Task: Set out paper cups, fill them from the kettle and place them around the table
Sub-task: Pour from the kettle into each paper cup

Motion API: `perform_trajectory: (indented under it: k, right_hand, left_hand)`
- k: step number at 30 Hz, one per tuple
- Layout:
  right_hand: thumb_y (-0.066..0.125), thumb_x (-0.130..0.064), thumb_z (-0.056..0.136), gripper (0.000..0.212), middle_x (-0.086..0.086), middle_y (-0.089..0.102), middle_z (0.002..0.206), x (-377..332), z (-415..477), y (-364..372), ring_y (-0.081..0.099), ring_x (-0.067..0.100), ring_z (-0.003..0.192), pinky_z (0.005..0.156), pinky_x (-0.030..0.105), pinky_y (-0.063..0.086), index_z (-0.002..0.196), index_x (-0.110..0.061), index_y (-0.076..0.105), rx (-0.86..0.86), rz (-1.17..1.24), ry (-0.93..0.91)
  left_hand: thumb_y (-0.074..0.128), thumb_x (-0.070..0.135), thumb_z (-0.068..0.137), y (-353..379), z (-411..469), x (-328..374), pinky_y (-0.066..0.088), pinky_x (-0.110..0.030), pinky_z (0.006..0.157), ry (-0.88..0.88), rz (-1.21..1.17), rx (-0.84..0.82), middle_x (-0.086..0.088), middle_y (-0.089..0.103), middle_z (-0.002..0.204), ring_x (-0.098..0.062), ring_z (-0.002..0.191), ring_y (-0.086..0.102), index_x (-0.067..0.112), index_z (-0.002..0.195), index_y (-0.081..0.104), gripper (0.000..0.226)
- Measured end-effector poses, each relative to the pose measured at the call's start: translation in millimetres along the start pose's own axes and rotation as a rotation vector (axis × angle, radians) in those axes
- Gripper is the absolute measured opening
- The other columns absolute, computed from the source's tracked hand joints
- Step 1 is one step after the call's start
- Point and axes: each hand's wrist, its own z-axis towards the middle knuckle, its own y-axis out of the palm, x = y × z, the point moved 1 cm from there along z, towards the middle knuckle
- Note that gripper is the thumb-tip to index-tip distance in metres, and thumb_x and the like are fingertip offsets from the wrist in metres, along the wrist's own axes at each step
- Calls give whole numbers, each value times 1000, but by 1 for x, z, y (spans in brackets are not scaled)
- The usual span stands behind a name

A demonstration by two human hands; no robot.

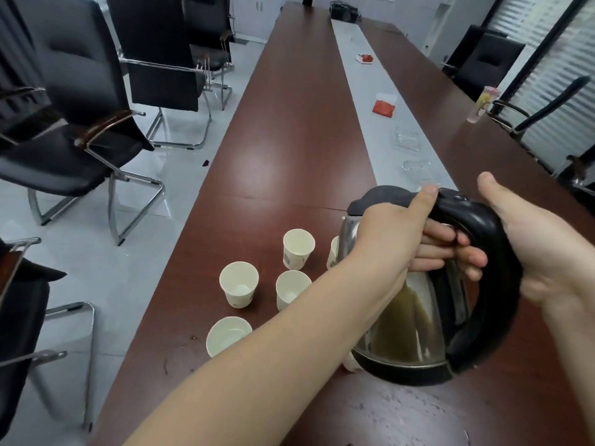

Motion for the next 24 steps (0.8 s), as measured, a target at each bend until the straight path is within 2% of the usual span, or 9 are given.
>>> perform_trajectory:
  k: [2,6,11,17,21,24]
  right_hand:
    - [33,-65,89,65,8,35,34,-4,7,13,35,19,25,30,23,36,64,-7,47,13,5,23]
    - [36,-67,87,73,10,35,36,-7,19,32,35,20,26,31,21,36,52,-4,47,49,-4,88]
    - [40,-64,88,68,11,39,45,-11,36,50,36,18,27,32,22,37,57,-5,52,64,18,117]
    - [40,-60,91,68,9,39,43,-17,52,64,36,17,27,31,20,37,52,-6,53,45,-15,144]
    - [37,-60,92,74,8,39,38,-18,58,70,35,17,26,30,19,36,41,-9,53,9,-53,161]
    - [35,-61,92,75,6,38,35,-21,61,72,36,18,25,31,17,35,43,-8,50,-4,-112,188]
  left_hand:
    - [49,44,96,-13,8,3,52,-17,45,-19,-5,0,0,61,46,-8,41,61,5,61,58,53]
    - [50,45,95,-33,21,8,52,-19,46,-67,13,3,-1,60,46,-9,41,61,6,58,57,54]
    - [50,44,96,-51,35,12,52,-18,44,-111,13,36,0,59,43,-8,39,60,6,58,56,54]
    - [51,43,96,-65,43,13,54,-21,48,-141,-17,93,-2,61,45,-12,43,62,4,59,58,54]
    - [50,43,96,-69,47,10,53,-20,45,-168,-44,118,0,60,42,-9,38,60,3,61,59,54]
    - [50,43,96,-71,49,8,53,-19,44,-171,-68,137,0,60,43,-8,38,60,3,61,60,54]
